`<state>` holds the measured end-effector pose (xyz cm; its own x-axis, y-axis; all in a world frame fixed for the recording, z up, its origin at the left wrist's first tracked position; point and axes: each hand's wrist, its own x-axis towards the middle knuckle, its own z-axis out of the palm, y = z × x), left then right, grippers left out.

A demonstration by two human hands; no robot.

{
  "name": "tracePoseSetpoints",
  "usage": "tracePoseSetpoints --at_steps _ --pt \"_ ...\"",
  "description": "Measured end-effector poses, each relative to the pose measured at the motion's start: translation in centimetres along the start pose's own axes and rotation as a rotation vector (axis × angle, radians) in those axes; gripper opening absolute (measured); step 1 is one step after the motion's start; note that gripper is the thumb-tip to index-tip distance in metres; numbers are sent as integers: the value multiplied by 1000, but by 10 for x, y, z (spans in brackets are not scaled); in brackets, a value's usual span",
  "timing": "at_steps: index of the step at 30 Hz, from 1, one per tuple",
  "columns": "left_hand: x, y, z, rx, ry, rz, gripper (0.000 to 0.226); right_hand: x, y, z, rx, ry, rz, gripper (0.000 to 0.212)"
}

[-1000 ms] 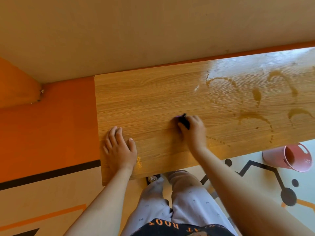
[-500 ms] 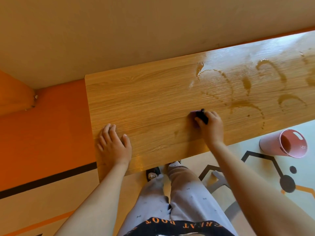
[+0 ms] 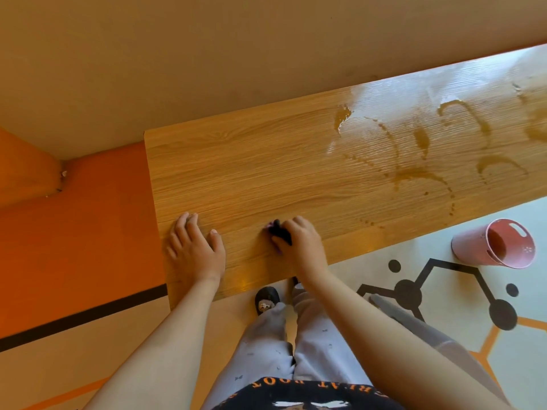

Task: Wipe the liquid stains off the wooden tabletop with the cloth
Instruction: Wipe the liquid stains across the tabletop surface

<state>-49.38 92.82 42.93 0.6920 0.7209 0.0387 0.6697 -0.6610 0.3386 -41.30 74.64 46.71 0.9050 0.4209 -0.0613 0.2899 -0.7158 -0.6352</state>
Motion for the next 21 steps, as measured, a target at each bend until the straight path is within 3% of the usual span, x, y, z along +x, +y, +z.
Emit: tracePoseSetpoints --at_steps 4,10,14,17,21 --pt "-1 -1 1 2 -3 0 47 -8 11 -8 -13 -32 -24 17" --pt "0 -1 1 3 3 -2 46 9 85 -83 -72 184 256 15" --pt "0 -1 1 6 5 1 46 2 101 -94 -81 274 349 13" --pt "-1 0 1 4 3 0 46 -9 74 -66 -36 261 301 11" --pt "-1 -1 2 13 6 8 46 -34 19 -11 51 83 89 13"
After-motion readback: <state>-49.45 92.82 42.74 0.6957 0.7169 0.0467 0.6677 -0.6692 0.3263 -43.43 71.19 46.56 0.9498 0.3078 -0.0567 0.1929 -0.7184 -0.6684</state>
